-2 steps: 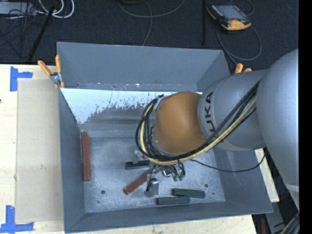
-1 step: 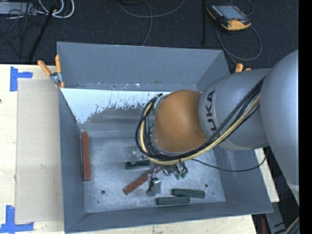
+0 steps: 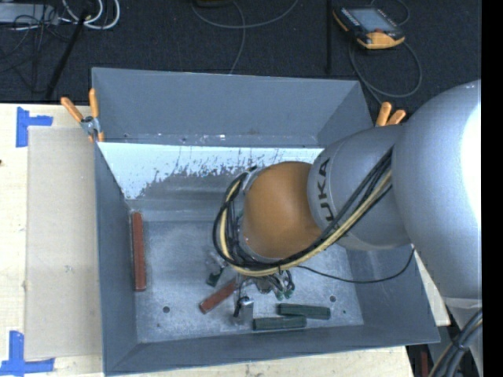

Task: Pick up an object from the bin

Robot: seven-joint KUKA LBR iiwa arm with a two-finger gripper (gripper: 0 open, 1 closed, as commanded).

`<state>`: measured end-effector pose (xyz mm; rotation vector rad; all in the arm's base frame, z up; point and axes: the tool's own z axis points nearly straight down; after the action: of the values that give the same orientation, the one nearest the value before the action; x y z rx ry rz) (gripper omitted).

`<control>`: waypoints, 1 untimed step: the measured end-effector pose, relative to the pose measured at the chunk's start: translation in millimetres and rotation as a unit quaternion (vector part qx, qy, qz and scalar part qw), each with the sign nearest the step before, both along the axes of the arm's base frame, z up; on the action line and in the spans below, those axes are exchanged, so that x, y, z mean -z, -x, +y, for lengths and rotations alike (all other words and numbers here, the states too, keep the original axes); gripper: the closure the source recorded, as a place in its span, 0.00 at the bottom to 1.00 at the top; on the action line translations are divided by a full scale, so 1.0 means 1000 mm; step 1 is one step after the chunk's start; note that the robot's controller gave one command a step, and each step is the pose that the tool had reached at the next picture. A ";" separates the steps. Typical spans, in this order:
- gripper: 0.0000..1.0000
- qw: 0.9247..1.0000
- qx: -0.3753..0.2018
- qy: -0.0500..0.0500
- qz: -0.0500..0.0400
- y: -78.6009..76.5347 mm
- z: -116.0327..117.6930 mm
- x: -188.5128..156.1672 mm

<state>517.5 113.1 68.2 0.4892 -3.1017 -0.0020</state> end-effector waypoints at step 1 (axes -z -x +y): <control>0.00 1.000 0.001 0.000 -0.001 0.000 0.000 0.000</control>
Offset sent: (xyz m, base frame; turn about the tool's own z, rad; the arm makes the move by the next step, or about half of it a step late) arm 0.0000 0.0000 0.0000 0.0000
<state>517.9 113.3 68.3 0.4853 -3.1043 -0.0018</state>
